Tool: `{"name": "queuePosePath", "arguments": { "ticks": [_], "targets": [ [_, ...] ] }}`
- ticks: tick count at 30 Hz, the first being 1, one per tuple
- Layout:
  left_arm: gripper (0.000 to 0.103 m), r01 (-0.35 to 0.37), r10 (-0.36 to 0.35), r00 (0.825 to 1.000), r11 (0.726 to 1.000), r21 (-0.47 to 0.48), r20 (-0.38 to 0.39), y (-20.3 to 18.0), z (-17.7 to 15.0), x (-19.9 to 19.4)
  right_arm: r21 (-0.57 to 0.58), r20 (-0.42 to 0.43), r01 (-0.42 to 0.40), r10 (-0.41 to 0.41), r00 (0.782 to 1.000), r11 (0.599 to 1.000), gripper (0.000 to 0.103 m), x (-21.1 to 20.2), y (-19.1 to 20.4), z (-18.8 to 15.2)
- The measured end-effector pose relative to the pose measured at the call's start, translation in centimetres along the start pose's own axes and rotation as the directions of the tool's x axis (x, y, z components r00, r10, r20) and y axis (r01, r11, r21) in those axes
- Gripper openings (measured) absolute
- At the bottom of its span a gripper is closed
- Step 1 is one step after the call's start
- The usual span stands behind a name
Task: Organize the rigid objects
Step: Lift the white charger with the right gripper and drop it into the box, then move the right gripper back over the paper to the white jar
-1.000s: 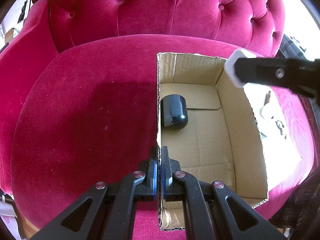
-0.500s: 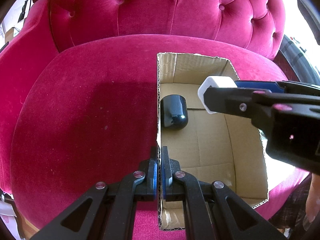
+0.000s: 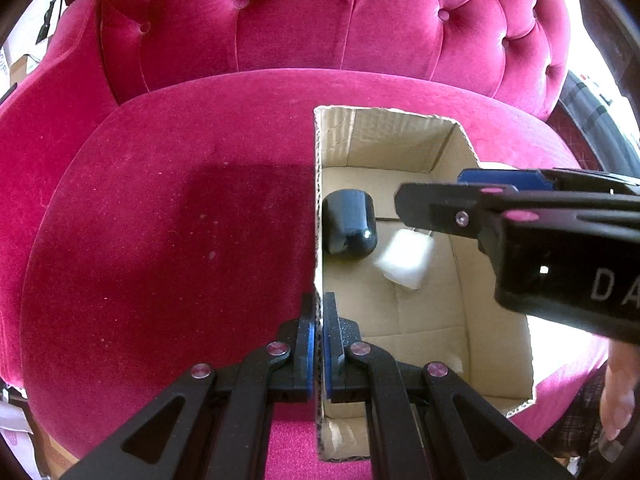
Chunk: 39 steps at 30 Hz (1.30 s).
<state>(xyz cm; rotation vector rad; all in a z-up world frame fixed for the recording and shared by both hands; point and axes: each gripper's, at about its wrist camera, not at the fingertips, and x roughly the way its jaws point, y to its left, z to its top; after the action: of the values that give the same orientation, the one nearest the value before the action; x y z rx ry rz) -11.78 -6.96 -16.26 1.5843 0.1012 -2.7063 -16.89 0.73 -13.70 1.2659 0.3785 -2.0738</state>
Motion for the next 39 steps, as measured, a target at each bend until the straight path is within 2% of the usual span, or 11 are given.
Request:
{"name": "queuePosePath", "arguments": {
  "ticks": [1,6,9,19,33,39],
  "targets": [
    [0.003,0.001,-0.001,1.000,1.000,0.002,0.000,-0.1,0.0,0.0,0.003,0.010,0.013,-0.013,1.000,1.000,0.075,-0.1,-0.2,0.0],
    [0.003,0.000,0.000,1.000,1.000,0.001,0.002,0.6,-0.8,-0.6,0.013,0.028,0.073,-0.074,0.997,0.997,0.103,-0.2,-0.9,0.2],
    [0.003,-0.001,0.001,1.000,1.000,0.001,0.002,0.5,-0.7,-0.7,0.011,0.022,0.108,-0.108,0.994,0.994,0.103,0.1,-1.0,0.2],
    [0.003,0.000,0.000,1.000,1.000,0.000,0.001,0.8,-0.7,-0.3,0.033,0.040,0.147,-0.149,0.988,0.989,0.103,-0.5,-2.0,0.3],
    [0.003,-0.001,0.001,1.000,1.000,0.001,0.001,0.9,-0.6,-0.1,0.141,0.046,0.211,-0.219,0.975,0.967,0.103,-1.9,-6.6,0.1],
    [0.003,-0.001,0.001,1.000,1.000,0.000,-0.001,1.0,-0.7,0.1,0.189,0.040,0.238,-0.249,0.968,0.953,0.103,-3.8,-9.0,-1.5]
  ]
}}
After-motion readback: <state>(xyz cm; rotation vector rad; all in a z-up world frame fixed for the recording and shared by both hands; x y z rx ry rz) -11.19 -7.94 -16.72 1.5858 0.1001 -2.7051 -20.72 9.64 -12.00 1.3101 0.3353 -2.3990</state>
